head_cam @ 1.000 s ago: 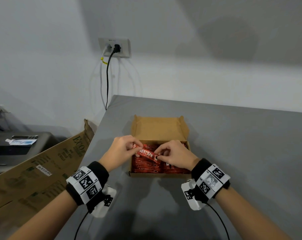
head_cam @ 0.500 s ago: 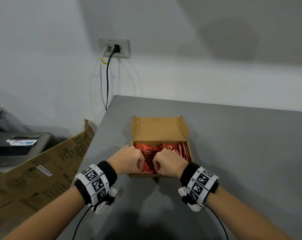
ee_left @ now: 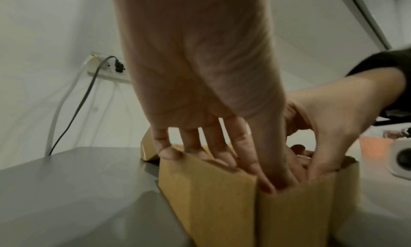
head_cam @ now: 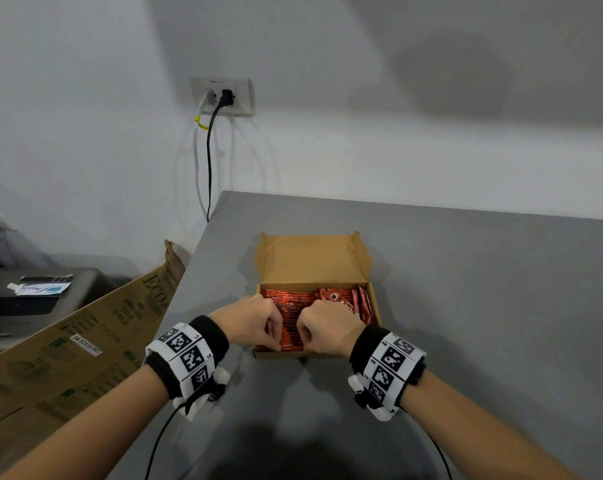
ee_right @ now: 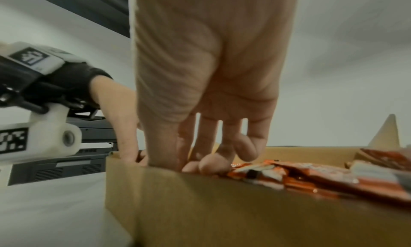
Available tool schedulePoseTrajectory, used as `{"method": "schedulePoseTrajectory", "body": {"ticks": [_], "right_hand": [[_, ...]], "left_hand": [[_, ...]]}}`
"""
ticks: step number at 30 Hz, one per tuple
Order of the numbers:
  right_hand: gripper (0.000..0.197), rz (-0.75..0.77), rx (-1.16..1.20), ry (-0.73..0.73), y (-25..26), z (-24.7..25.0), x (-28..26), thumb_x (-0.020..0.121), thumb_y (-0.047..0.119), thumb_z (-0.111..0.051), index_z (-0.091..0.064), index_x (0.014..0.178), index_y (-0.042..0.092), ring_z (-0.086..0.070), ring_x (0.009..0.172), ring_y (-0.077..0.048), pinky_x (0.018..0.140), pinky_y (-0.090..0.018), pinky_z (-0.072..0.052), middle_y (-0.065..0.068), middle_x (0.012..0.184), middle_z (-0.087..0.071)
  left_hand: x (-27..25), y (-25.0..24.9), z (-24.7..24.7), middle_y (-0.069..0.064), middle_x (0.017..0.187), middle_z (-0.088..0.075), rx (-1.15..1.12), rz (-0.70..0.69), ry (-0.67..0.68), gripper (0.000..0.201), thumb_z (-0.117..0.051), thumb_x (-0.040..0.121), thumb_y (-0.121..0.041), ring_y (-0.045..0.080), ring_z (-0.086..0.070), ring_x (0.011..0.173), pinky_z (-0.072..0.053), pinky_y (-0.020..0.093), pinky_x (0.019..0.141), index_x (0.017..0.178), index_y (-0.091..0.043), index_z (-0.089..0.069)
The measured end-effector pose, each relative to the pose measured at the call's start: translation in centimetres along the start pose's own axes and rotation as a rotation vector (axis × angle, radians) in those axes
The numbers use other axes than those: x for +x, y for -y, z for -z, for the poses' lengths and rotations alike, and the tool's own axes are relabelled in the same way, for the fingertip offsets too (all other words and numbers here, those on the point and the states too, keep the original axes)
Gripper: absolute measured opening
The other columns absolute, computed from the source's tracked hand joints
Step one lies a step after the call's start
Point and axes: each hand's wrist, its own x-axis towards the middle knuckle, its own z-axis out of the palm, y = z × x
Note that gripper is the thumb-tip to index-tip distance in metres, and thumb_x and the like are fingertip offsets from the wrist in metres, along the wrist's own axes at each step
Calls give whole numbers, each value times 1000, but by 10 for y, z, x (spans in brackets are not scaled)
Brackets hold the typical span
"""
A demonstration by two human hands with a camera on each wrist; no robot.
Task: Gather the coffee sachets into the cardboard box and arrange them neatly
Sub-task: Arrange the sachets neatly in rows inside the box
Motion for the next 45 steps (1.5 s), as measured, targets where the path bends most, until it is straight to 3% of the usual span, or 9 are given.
{"method": "schedulePoseTrajectory", "body": {"ticks": [4, 9, 13, 17, 30, 34, 37, 41, 45], "right_hand": [[18, -92, 205, -2, -13, 7, -3, 81, 33, -69, -72, 82, 15, -64, 79, -14, 75, -29, -52, 0, 86, -71], [19, -379, 210, -367, -59, 20, -11, 89, 32, -59, -68, 90, 15, -65, 79, -15, 77, -35, -56, 0, 86, -68], [41, -454, 120, -230, -54, 10, -16, 82, 55, -60, -67, 88, 14, -64, 80, -19, 75, -35, -54, 0, 85, -67], [47, -414, 0, -271, -35, -2, -16, 76, 59, -63, -59, 94, 17, -60, 95, -21, 74, -33, -44, 1, 97, -64], [23, -330, 55, -334, -33, -7, -12, 90, 31, -53, -61, 90, 10, -52, 100, -24, 68, -30, -36, -6, 100, -60], [21, -315, 46, -462, -35, -3, -15, 91, 29, -50, -62, 85, 12, -55, 93, -24, 71, -32, -41, -4, 88, -64], [22, -234, 57, -528, -34, -1, -16, 94, 29, -47, -61, 99, 13, -55, 90, -24, 76, -36, -46, -5, 90, -64], [15, -116, 133, -548, -31, -3, -17, 97, 24, -44, -50, 88, 14, -54, 81, -23, 68, -31, -39, -5, 87, -61], [14, -46, 361, -546, -30, 1, -18, 99, 24, -40, -38, 86, 20, -43, 58, -5, 52, -19, -30, 9, 75, -47]], "left_hand": [[-1, -3, -8, -9, 84, -68, 142, -30, -61, 6, -65, 81, -27, 3, -55, 76, -30, 15, 73, 78, -22, -68], [-4, -1, 2, -16, 73, -62, 26, -32, -163, 12, -69, 80, -31, -3, -52, 65, -29, 6, 67, 73, -23, -66], [8, -11, 6, -7, 82, -62, 33, -66, -336, 16, -60, 88, -30, 5, -53, 71, -37, 10, 64, 80, -17, -64], [23, -26, -3, -2, 88, -66, -85, -25, -394, 13, -56, 90, -19, 11, -60, 78, -50, 24, 71, 91, -12, -67], [32, -36, -9, -2, 111, -55, -148, -28, -498, 27, -54, 92, -19, 11, -53, 98, -39, 15, 81, 118, -14, -57], [32, -33, -9, 4, 112, -59, -220, -28, -520, 24, -48, 95, -15, 17, -56, 103, -45, 27, 88, 118, -11, -54], [31, -32, -7, 2, 115, -56, -246, -77, -534, 32, -49, 94, -10, 15, -56, 101, -47, 28, 89, 125, -13, -48], [28, -33, -3, -3, 100, -50, -127, -146, -640, 14, -52, 92, -9, 9, -50, 80, -43, 19, 74, 105, -9, -55], [21, -23, 6, -6, 87, -57, -110, -148, -639, 5, -54, 92, -17, 11, -55, 77, -49, 31, 71, 92, -12, -56]]}}
